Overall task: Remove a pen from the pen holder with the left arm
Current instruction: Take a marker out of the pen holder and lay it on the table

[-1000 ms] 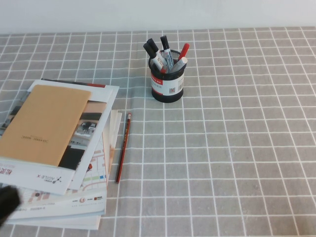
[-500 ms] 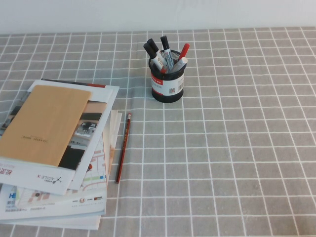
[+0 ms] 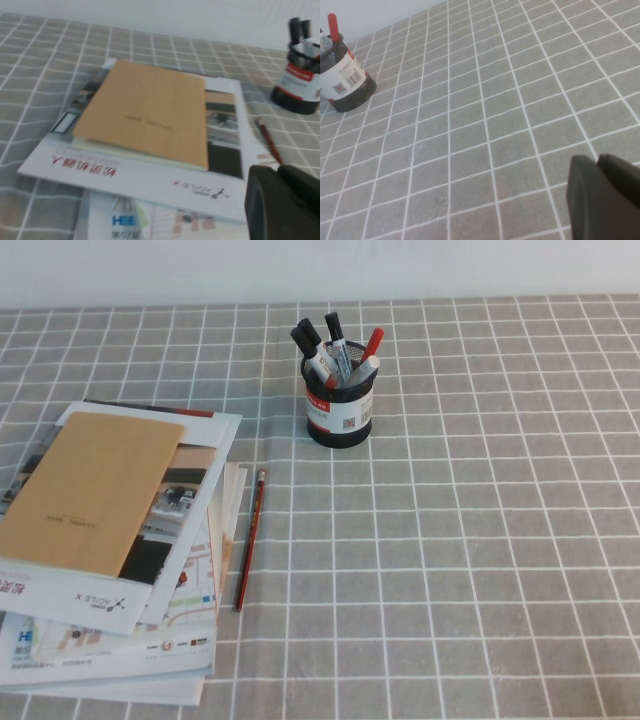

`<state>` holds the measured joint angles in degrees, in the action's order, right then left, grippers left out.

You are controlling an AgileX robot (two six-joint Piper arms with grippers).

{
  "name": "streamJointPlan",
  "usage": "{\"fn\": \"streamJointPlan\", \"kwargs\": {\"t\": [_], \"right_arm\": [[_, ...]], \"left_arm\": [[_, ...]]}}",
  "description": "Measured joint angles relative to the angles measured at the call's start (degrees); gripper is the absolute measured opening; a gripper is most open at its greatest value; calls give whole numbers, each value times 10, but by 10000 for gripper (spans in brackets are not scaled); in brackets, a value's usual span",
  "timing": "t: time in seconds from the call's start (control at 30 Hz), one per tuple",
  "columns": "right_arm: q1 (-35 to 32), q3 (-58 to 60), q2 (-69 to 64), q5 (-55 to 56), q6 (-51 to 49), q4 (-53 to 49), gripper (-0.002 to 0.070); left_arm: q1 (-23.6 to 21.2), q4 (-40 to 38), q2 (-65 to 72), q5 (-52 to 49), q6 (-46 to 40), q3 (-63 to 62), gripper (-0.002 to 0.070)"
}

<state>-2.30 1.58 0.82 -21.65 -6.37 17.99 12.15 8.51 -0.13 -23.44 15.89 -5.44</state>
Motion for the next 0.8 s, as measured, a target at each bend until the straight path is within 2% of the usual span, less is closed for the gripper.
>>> {"fn": "streamJointPlan", "kwargs": {"t": [0.27, 0.37, 0.57, 0.8], "right_arm": [[0, 0, 0, 0, 0, 2, -13], [0, 0, 0, 0, 0, 2, -13], [0, 0, 0, 0, 0, 2, -13], [0, 0, 0, 0, 0, 2, -13]], "left_arm": [[-67, -38, -4, 6, -1, 67, -1], [-87, -51, -4, 7, -32, 68, -1], [-94, -78, -5, 10, -167, 69, -1], [-94, -96, -5, 10, -197, 69, -1]]}}
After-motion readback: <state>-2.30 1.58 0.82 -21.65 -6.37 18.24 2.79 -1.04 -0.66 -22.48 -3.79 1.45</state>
